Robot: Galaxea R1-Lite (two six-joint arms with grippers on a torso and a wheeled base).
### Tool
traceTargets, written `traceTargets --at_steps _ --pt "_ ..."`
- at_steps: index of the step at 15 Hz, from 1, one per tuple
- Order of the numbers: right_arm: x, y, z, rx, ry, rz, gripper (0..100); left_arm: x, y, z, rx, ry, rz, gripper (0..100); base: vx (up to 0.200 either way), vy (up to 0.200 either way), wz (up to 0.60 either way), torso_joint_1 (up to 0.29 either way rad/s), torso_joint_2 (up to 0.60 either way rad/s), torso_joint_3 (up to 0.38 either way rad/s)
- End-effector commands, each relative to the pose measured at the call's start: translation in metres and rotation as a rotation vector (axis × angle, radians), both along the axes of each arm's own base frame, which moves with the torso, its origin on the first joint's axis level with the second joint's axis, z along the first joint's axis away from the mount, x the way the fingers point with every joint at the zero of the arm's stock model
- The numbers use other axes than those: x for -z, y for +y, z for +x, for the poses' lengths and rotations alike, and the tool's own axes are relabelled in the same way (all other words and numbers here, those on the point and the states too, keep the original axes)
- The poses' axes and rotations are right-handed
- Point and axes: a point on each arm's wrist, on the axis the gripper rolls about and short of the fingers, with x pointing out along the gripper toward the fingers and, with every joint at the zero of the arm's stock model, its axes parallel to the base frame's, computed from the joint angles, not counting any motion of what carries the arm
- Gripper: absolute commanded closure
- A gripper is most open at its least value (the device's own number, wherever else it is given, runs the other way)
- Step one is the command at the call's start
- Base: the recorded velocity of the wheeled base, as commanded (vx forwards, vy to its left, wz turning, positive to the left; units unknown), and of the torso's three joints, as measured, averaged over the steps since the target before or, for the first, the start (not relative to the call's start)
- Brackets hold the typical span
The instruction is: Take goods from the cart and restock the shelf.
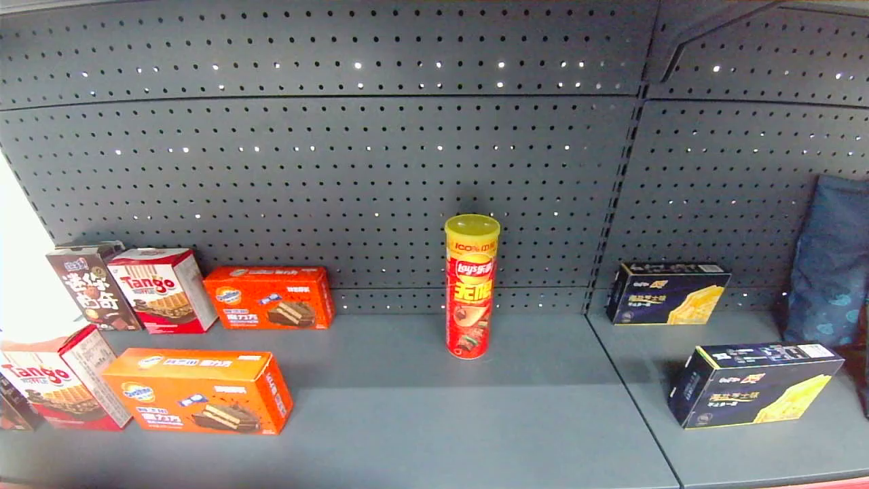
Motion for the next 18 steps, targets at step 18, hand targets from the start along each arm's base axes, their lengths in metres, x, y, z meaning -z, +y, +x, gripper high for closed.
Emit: traceTargets --at_steps 18 --pt "0.0001 0.0000 0.0000 0.001 0.000 0.000 0 0.0001 0.0000 0.0001 0.000 0.002 0.000 0 0.000 0.000 0.53 0.002 0.00 0.004"
